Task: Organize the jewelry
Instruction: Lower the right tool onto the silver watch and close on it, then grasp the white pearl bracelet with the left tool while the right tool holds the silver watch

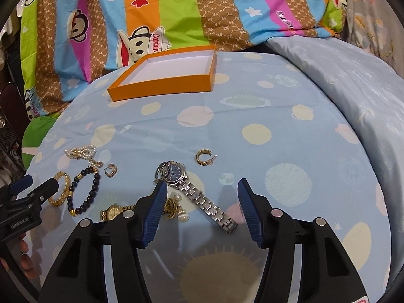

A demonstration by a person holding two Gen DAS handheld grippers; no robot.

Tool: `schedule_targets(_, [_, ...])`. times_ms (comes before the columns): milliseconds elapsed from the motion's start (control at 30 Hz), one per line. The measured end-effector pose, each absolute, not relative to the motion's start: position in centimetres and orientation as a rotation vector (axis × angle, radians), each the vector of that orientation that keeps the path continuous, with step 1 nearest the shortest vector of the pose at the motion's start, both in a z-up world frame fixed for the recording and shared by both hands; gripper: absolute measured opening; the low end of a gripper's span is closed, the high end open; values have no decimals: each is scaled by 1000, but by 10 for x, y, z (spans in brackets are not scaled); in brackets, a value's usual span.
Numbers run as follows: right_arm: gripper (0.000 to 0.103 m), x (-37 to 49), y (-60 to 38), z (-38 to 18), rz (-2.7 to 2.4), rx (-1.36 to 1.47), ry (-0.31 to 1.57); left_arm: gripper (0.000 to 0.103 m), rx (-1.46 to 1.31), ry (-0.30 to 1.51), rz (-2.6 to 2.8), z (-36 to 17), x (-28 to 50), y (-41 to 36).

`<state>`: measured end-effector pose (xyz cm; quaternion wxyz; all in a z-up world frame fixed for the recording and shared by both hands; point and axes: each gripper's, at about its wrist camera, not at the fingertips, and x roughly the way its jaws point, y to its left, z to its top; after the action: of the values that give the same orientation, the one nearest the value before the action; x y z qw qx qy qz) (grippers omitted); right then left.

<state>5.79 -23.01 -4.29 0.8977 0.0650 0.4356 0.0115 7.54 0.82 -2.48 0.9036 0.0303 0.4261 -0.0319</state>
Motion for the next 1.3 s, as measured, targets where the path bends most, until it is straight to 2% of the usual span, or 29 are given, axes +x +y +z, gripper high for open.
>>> schedule_targets(267, [36, 70, -219, -51, 84, 74, 917, 98, 40, 921, -65, -32, 83, 9])
schedule_targets(600, [34, 87, -208, -52, 139, 45, 918, 98, 31, 921, -54, -33, 85, 13])
schedule_targets(667, [24, 87, -210, -52, 140, 51, 917, 98, 36, 921, -61, -33, 85, 12])
schedule_targets(933, [24, 78, -218, -41, 112, 91, 863, 98, 15, 926, -58, -31, 89, 21])
schedule_targets(1300, [24, 63, -227, -20, 114, 154, 827, 98, -53, 935, -206, -37, 135, 30])
